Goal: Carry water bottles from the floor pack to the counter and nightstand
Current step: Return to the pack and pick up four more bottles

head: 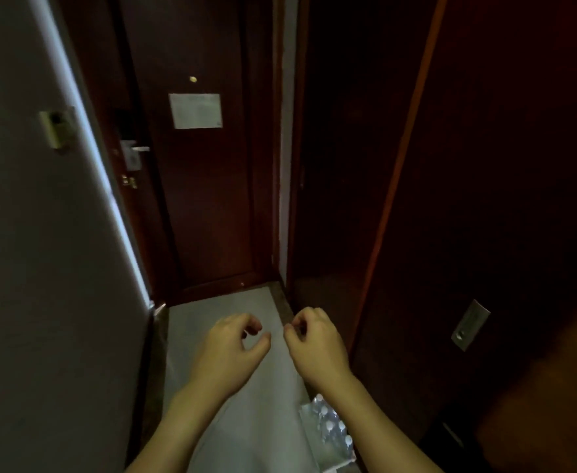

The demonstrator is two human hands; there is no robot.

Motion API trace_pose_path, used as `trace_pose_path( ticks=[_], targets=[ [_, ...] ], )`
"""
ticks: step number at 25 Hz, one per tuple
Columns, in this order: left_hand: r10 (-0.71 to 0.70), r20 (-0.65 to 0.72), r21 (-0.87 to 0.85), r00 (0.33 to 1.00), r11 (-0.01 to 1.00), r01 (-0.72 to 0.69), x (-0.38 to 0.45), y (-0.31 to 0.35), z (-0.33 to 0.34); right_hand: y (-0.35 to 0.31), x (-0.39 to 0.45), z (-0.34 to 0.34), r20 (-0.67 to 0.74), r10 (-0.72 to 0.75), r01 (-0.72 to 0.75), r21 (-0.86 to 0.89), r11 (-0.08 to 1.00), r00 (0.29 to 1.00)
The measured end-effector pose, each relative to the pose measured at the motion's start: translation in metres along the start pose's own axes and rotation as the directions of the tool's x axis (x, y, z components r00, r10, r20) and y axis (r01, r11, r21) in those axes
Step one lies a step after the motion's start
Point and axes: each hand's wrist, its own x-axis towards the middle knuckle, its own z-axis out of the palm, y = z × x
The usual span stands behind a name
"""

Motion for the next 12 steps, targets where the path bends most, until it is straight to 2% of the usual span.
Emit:
trace_pose_path(
  ticks=[5, 12],
  targets=[
    [0.113, 0.138, -0.017, 0.984, 0.994, -0.111, 0.096, -0.014, 0.057, 0.034, 0.088, 0.01, -0.069, 0.106, -0.106, 0.007, 0.994, 0.992],
    [0.192, 0.192, -0.022, 0.962, 0.981, -0.192, 0.218, -0.024, 0.096, 0.062, 0.196, 0.017, -0.093, 0.153, -0.155, -0.018, 0.988, 0.984]
  ],
)
